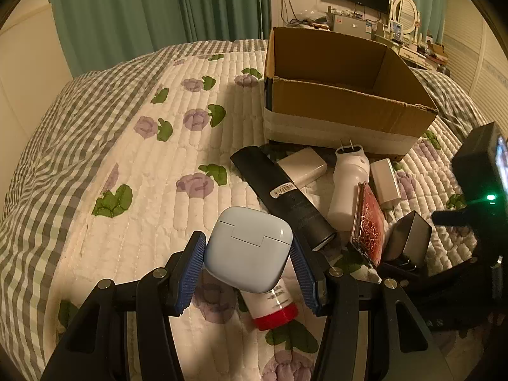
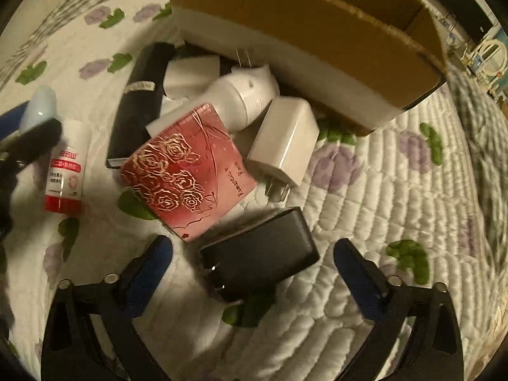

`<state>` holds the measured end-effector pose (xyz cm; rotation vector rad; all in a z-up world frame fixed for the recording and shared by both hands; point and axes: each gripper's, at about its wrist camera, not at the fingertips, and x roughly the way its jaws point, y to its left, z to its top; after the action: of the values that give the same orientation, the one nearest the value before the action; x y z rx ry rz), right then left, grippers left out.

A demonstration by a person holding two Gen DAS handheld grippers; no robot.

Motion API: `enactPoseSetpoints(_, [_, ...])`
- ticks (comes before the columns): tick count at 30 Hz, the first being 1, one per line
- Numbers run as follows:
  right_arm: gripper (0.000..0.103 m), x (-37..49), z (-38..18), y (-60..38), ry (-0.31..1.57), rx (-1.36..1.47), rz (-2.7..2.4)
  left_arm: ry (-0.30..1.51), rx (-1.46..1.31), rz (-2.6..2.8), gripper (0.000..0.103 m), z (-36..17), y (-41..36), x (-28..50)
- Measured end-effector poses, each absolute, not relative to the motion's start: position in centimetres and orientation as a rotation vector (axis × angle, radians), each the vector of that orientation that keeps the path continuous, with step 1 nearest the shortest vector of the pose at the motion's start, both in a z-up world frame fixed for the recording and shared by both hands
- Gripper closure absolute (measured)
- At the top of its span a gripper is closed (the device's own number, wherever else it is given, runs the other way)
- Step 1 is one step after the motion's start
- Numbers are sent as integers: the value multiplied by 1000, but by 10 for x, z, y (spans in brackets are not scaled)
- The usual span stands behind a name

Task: Organize rigid objects
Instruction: 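Grasp the white earbud case with the left gripper while the right gripper grasps the black charger, then carry both items into the cardboard box and open both grippers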

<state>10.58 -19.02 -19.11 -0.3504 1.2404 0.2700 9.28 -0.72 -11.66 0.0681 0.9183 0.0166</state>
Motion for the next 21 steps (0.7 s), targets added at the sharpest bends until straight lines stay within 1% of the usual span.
enactPoseSetpoints(6, [21,112,-197,-190,1247,-326,268,911,70,18,48,-112,-7,94])
enactPoseSetpoints(7, [27,111,-196,-190,1237,-331,255,910,68,17,48,-111,-7,93])
enactPoseSetpoints(13, [27,106,-188,-201,1223,-278,262,882,65,7,48,-99,-11,87])
enactPoseSetpoints(21, [27,85,-145,-207,1103,-220,271,842,70,-15,48,-79,-17,81])
